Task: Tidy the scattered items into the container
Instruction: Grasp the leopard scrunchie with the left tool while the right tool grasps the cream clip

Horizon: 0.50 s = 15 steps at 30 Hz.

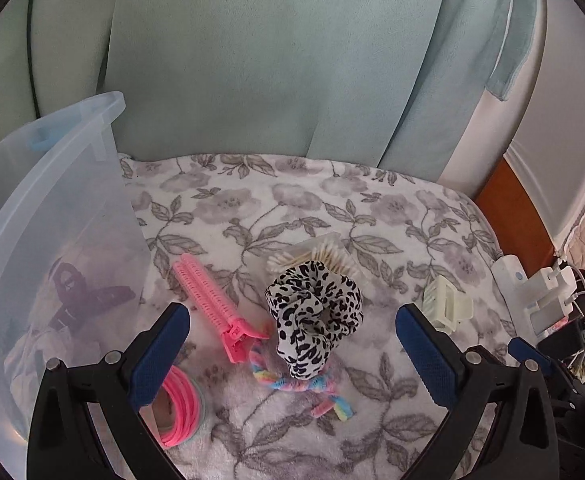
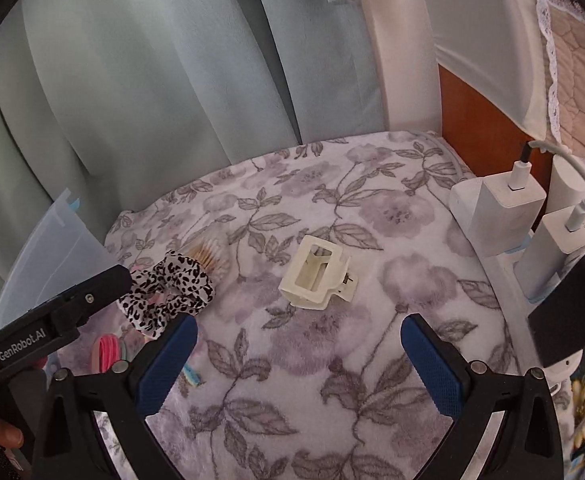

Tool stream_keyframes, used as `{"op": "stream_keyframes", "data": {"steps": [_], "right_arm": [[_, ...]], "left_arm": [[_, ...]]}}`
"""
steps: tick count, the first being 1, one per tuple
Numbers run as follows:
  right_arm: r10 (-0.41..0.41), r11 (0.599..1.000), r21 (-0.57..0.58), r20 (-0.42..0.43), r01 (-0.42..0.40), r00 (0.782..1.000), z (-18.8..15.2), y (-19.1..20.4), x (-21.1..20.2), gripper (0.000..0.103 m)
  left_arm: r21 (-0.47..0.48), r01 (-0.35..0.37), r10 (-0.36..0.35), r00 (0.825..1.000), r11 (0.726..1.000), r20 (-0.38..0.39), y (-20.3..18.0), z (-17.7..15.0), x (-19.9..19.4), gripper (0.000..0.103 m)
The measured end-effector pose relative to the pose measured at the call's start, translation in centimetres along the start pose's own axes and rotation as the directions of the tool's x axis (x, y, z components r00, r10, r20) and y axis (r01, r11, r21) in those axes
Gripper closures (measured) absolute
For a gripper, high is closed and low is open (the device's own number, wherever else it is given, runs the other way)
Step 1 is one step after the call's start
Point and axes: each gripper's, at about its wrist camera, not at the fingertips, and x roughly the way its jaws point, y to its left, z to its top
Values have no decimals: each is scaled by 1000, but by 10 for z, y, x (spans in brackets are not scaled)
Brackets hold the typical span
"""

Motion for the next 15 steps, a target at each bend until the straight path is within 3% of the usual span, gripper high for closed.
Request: {"op": "stream_keyframes", "data": {"steps": [7,15], "right_arm": [[-38,999,12,-19,38,999,7,-5,27,3],[-87,996,4,-31,87,996,11,-5,49,7]], "left_arm": [[10,-29,29,999,1000,-40,3,1,25,1],[22,-89,89,996,996,-8,1,1,36,1]]}}
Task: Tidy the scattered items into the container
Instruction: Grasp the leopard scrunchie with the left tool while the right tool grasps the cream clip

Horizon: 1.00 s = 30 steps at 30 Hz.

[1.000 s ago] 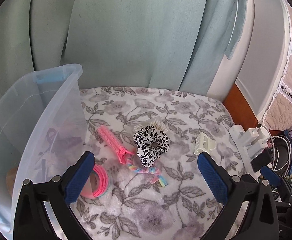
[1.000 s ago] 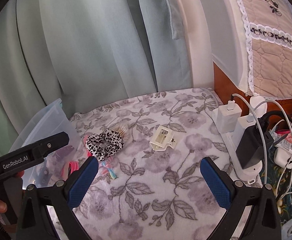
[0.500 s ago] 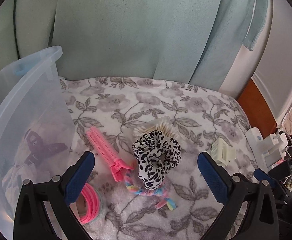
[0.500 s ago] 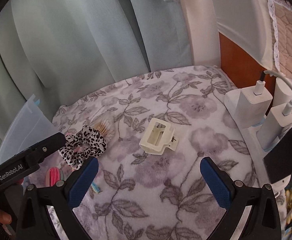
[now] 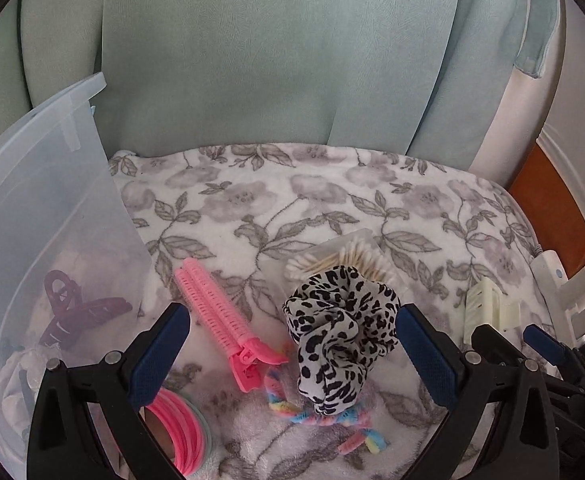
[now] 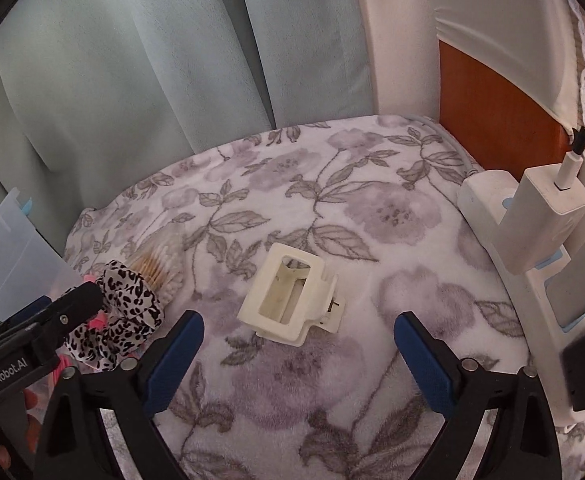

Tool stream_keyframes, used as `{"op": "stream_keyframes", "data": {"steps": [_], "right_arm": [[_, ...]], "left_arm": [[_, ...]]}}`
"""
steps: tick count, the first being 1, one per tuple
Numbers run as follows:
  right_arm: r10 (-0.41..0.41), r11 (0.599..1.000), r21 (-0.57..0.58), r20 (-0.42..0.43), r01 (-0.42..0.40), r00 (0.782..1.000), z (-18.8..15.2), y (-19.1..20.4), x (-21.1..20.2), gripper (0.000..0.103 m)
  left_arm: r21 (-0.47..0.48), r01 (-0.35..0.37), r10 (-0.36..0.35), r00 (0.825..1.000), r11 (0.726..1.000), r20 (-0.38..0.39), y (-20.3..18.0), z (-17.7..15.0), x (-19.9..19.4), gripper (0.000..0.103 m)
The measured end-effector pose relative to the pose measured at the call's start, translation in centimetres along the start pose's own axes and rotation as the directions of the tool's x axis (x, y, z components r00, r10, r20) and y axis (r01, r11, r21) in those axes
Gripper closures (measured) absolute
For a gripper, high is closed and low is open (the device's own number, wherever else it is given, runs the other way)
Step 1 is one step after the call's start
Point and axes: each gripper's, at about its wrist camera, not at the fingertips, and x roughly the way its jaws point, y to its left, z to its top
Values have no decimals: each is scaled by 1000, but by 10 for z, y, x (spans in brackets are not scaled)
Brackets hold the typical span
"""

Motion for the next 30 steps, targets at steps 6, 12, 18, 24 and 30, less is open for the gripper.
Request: {"op": "stream_keyframes", "data": {"steps": [6,12,18,24,30], "right_arm": [[-29,1000,0,0,29,1000,2,3,11,16],[-60,998,-5,6,60,998,2,5,18,20],[-67,998,-8,21,67,998,4,5,20,38],[-42,999,6,18,42,999,8,3,22,42],[-22,999,25,15,21,1000,11,1,18,48]], "left_arm": [[-7,-73,73,997,997,-6,-1,0,9,1],[13,-44,45,998,999,-33,-5,-1,20,11],[41,-18,19,1000,999,-16,-17,-6,22,37],[15,26,-25,999,1000,-21,-16,-6,22,46],[-4,38,-38,998,999,-49,-16,-6,19,69]]}}
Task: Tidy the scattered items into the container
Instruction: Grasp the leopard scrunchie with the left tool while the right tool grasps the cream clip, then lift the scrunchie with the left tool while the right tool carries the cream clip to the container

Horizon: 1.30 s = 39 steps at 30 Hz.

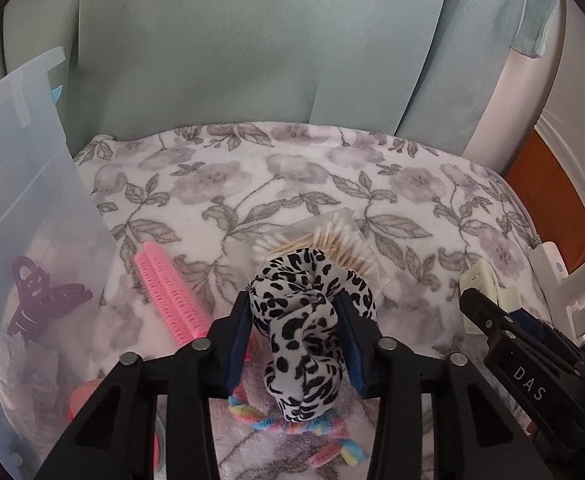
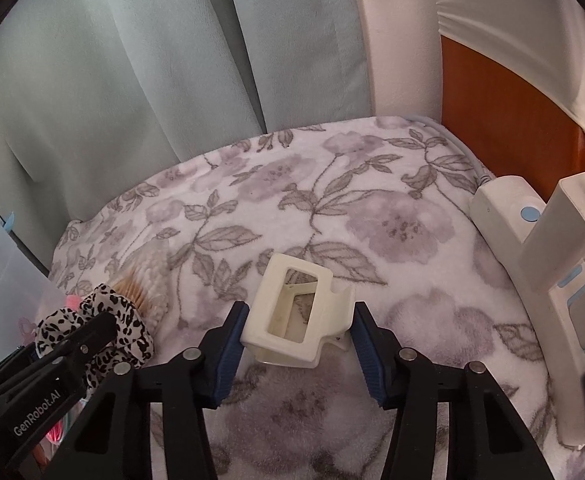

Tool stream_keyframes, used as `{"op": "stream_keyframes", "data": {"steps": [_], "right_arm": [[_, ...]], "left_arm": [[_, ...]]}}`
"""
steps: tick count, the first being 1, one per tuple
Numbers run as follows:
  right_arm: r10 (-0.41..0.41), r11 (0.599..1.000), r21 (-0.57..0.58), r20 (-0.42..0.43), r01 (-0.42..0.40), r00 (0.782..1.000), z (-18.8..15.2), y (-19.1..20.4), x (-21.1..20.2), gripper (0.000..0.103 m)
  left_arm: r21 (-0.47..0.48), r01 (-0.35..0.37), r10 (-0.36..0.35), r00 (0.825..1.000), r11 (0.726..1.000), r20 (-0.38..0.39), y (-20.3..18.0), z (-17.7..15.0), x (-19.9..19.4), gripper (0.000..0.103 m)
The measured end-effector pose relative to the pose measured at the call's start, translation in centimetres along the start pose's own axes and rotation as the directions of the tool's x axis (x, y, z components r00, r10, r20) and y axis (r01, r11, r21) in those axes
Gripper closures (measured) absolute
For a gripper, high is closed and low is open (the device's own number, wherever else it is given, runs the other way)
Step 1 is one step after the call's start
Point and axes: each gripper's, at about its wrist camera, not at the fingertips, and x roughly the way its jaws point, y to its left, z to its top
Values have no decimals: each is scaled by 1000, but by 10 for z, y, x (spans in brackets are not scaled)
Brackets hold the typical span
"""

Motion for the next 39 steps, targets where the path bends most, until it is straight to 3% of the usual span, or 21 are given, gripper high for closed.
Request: {"op": "stream_keyframes", "data": {"steps": [5,17,29,39], "right_arm": [[20,999,32,-6,-19,1000,0,-4,-10,48],[66,991,112,47,-70,997,-7,-11,-80,48],[118,989,65,170,-131,978,-14,12,-179,48],[150,985,38,297,-169,943,-13,24,-249,48]], "left_arm": [[19,-7,7,1000,1000,-14,-5,-2,-10,82],[-25,-23,24,999,999,27,7,-4,-74,85],[5,-12,11,986,1000,168,-3,-4,-174,85],[50,8,-22,954,999,298,-12,-3,-246,85]]}}
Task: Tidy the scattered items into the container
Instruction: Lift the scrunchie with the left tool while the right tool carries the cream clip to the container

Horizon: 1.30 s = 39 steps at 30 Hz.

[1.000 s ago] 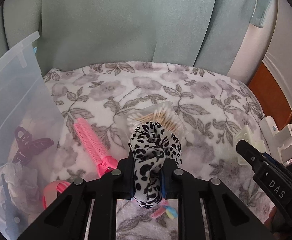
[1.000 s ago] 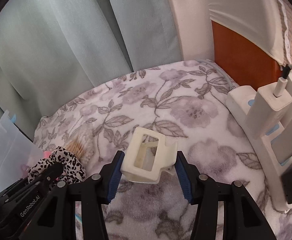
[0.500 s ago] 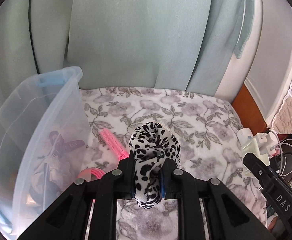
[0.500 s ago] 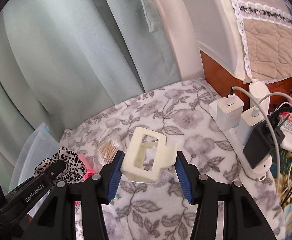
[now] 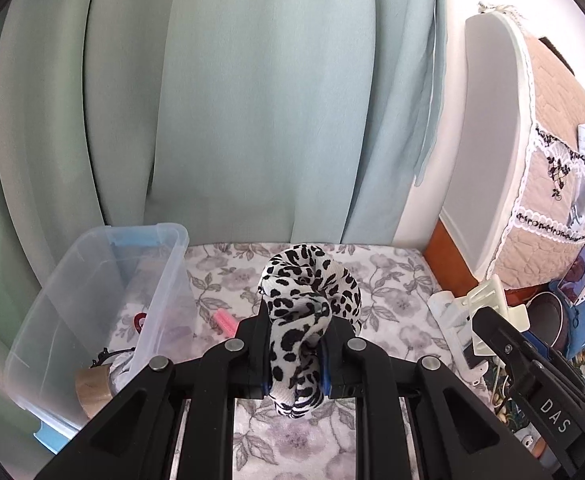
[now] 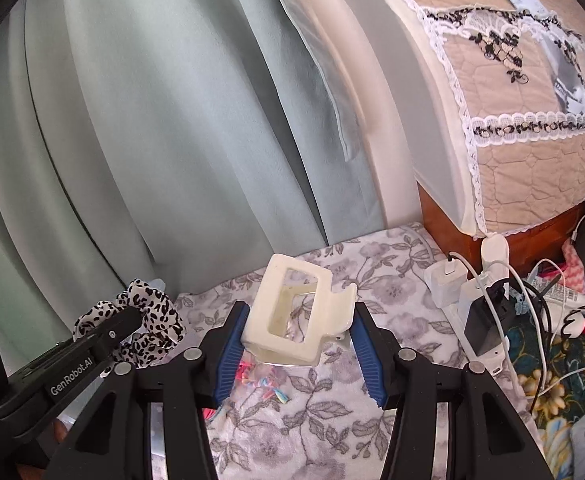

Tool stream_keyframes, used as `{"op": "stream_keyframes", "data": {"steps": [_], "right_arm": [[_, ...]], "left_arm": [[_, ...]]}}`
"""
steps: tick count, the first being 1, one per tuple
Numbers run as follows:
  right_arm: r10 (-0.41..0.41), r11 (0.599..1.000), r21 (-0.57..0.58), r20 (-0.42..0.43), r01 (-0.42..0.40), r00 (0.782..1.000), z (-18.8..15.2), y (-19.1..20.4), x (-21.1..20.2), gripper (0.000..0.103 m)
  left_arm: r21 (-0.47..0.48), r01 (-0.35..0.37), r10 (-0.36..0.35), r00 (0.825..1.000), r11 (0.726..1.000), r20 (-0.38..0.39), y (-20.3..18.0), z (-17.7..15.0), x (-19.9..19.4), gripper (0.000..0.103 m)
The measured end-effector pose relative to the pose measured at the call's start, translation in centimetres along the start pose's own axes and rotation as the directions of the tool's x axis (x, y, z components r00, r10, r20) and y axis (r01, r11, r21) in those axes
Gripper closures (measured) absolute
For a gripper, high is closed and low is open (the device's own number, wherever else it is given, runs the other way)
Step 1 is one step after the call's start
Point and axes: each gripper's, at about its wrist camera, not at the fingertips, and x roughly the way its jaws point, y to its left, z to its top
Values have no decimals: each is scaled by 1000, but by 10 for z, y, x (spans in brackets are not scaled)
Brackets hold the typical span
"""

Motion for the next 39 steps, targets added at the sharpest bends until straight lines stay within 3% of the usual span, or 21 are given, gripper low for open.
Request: {"op": "stream_keyframes", "data": {"steps": [10,22,28,39], "right_arm": [[37,999,-37,82,-34,996,21,26,-37,48],[83,990,-126,135,-66,987,29,70,-60,48],[120,976,-196,107,-98,987,24,104,-53,48],[165,930,-330,-16,-161,986,-3,175,-19,49]], "left_arm": [[-27,-9,12,995,1000,103,19,20,-44,85],[-105,-57,77,979,993,190,71,28,-83,85],[-160,-93,124,973,983,197,109,20,-88,85],[-281,-154,196,972,947,127,190,-8,-75,85]]}}
